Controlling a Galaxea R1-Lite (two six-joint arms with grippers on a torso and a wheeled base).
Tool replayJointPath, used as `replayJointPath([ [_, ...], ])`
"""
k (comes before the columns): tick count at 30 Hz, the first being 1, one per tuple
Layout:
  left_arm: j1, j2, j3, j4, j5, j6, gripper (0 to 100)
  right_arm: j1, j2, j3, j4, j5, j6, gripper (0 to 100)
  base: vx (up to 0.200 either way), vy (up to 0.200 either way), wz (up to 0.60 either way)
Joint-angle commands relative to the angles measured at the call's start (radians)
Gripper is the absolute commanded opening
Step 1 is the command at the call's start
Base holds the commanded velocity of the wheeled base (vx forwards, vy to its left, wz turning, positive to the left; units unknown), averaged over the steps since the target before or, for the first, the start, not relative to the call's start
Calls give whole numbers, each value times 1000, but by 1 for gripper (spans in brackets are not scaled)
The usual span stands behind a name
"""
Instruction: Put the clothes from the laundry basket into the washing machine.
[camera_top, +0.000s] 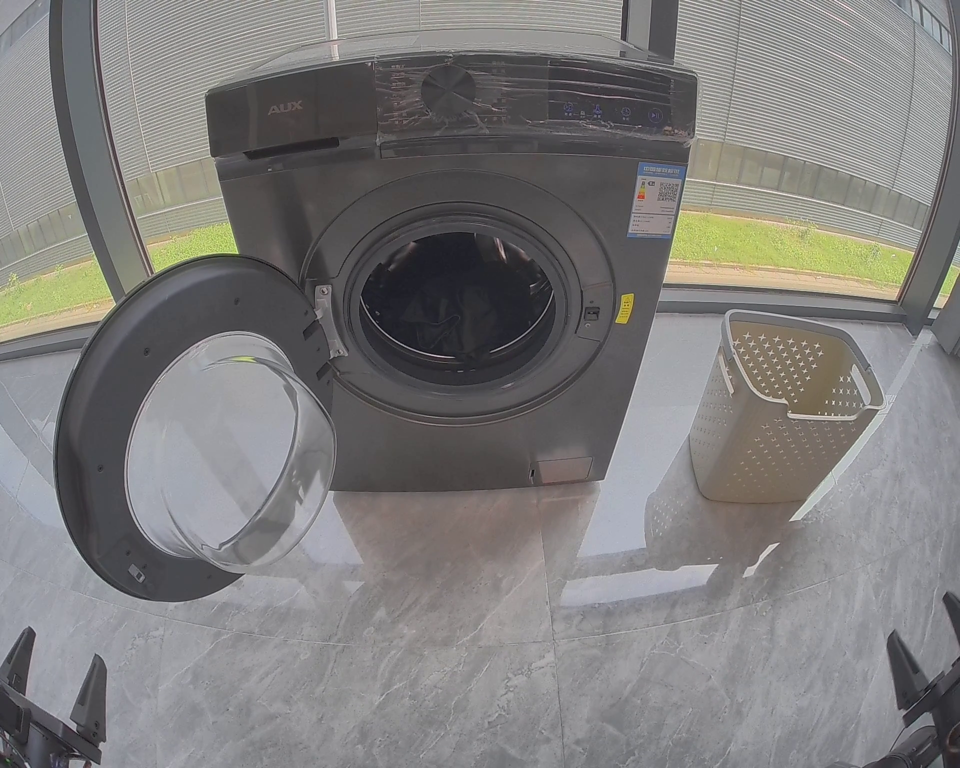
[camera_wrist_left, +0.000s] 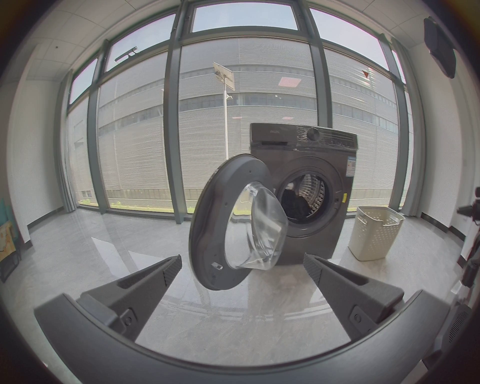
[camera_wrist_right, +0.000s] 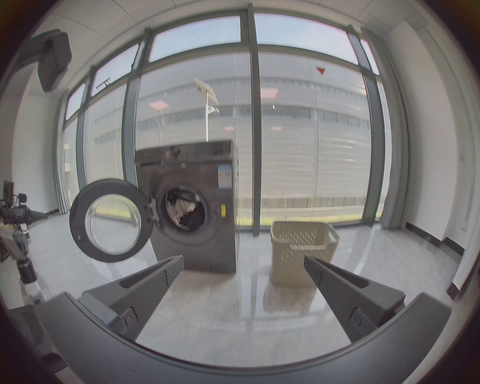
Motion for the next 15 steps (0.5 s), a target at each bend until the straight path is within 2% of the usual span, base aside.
replayJointPath([
  [1,209,-98,16,6,-26,11,100,-23,-168,18,151,-51,26,100,0,0,0],
  [2,212,-109,16,6,-38,9,100,-22,-168,18,151,-51,25,100,0,0,0],
  [3,195,-109,17,6,-121,-3,100,-22,-168,18,151,-51,22,100,0,0,0],
  [4,194,-107,16,7,-147,-8,100,-22,-168,18,151,-51,20,100,0,0,0],
  [5,194,-109,14,10,-196,-29,100,-22,-168,18,150,-50,23,100,0,0,0],
  [8,192,-109,10,29,-210,-49,100,-22,-168,18,151,-51,25,100,0,0,0],
  [12,194,-109,10,30,-211,-48,100,-19,-171,18,150,-50,19,100,-200,0,0],
  [15,192,-109,10,29,-208,-57,100,-19,-171,18,150,-50,19,100,-200,0,0],
])
